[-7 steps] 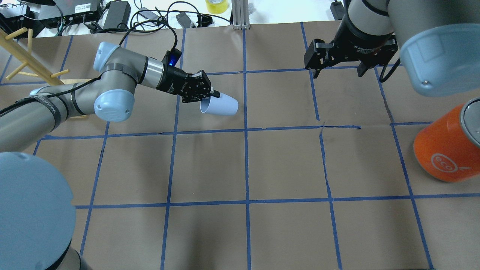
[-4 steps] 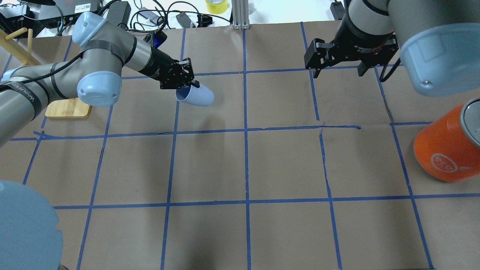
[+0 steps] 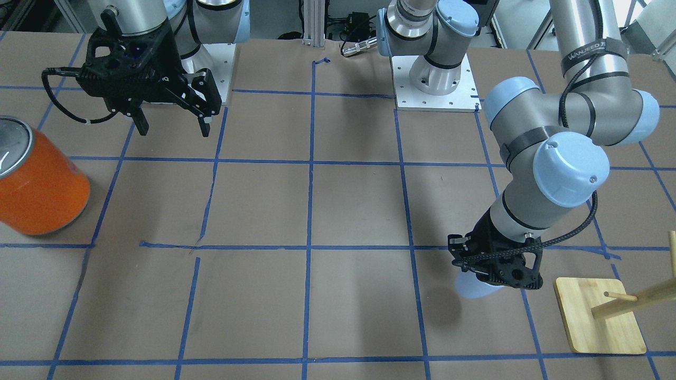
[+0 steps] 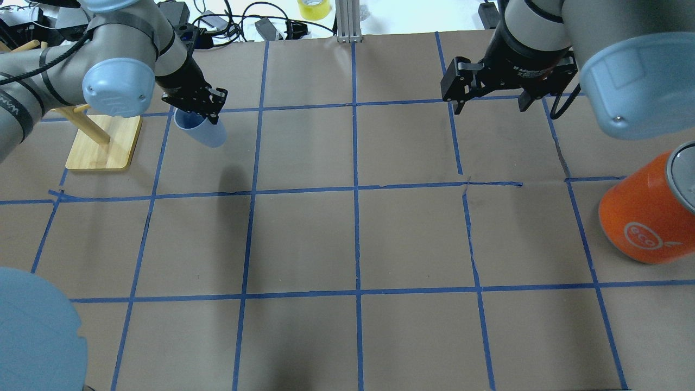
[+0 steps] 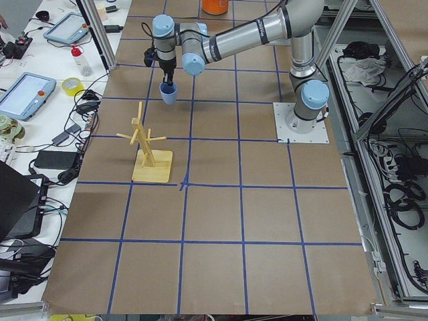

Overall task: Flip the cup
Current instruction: 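Lower the upright cup onto the table with the left gripper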

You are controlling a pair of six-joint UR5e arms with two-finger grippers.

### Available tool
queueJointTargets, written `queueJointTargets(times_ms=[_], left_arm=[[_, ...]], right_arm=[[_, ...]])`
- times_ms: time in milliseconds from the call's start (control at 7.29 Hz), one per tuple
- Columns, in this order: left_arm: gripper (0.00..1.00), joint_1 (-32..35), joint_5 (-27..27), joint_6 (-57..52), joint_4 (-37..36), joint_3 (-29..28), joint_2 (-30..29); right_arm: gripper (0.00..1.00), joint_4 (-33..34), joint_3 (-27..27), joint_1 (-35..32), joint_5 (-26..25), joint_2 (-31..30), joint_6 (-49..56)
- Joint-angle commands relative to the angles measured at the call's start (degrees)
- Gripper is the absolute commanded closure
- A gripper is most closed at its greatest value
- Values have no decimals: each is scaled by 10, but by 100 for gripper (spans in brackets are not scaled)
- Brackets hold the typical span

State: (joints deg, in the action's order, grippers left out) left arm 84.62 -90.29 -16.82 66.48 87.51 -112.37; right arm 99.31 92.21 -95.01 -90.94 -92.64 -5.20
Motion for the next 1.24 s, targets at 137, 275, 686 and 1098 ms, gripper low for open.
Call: queueJointTargets(times_ms=[137, 275, 686, 1098], left_arm=[[100, -1, -40, -50, -34, -40, -55], [100, -1, -38, -49, -34, -36, -61], [57, 0, -34, -37, -38, -13, -66], [15, 0, -34, -35, -39, -2, -33]], right_arm=[[0, -1, 0, 0, 1, 0, 1], [0, -1, 0, 0, 1, 0, 3], [0, 0, 0, 0, 1, 0, 5], [0, 0, 0, 0, 1, 0, 5]])
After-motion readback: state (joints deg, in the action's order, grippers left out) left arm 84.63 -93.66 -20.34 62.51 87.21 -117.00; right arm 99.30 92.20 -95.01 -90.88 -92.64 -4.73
